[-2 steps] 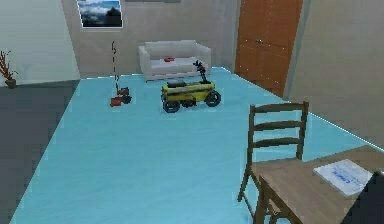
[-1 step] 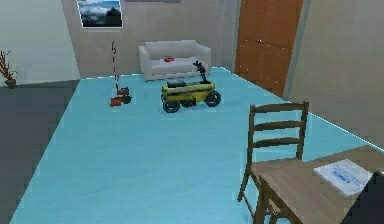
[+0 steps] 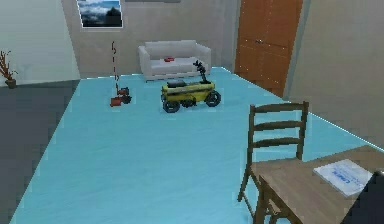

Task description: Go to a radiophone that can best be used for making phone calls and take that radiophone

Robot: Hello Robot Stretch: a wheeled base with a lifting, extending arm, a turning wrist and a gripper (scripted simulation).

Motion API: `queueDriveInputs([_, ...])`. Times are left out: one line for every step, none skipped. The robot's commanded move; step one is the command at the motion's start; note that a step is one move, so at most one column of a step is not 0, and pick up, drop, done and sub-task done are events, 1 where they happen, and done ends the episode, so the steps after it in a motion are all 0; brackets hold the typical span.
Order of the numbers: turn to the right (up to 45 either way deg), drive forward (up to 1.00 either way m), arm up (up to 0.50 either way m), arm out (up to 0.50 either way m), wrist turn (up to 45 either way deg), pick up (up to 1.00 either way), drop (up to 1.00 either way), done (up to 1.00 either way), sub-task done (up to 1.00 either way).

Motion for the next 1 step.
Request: queueDriveInputs([0.0,0.0,0.0,0.0,0.0,0.0,0.0,1.0,0.0])
